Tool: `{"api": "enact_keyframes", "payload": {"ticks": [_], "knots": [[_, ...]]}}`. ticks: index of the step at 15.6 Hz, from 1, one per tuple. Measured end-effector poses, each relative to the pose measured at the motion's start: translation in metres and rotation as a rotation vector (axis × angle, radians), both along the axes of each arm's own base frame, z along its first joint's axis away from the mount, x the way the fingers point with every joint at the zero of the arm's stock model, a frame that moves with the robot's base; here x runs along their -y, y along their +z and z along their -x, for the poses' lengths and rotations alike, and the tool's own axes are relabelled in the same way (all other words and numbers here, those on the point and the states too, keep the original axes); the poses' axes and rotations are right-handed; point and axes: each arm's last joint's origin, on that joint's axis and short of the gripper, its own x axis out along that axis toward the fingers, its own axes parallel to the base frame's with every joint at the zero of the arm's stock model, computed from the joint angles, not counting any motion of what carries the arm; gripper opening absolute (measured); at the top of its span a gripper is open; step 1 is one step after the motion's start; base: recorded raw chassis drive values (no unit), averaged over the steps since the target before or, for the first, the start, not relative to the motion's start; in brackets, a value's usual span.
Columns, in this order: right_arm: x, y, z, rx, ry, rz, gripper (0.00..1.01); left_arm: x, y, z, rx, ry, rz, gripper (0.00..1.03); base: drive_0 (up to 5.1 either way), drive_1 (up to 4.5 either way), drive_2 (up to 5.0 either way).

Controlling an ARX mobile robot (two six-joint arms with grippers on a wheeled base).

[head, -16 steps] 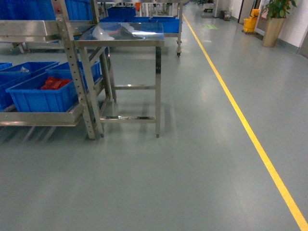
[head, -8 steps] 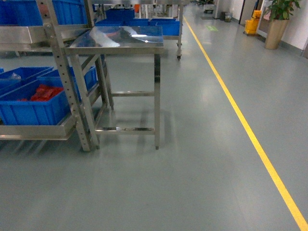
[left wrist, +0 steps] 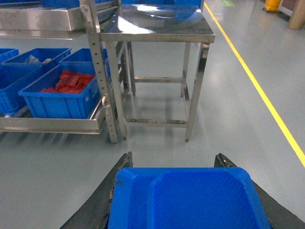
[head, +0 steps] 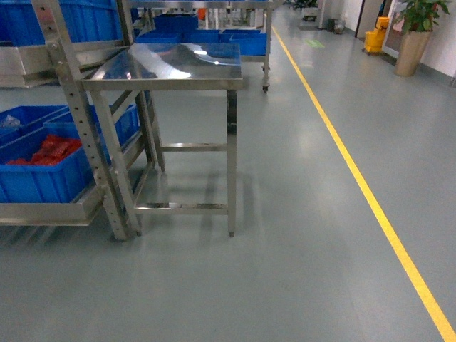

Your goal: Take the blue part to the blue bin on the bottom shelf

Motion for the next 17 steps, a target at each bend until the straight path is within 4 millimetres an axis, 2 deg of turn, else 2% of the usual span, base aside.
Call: {"api": "enact_keyframes", "payload": {"ticks": [17], "knots": [[0.0, 0.0003, 0.0, 0.003, 0.0, 0.0, 0.98, -0.0001, -0.0001, 0.0002, 0.0, 0.0, 0.0, 0.43, 0.0, 4.32, -4.3]]}}
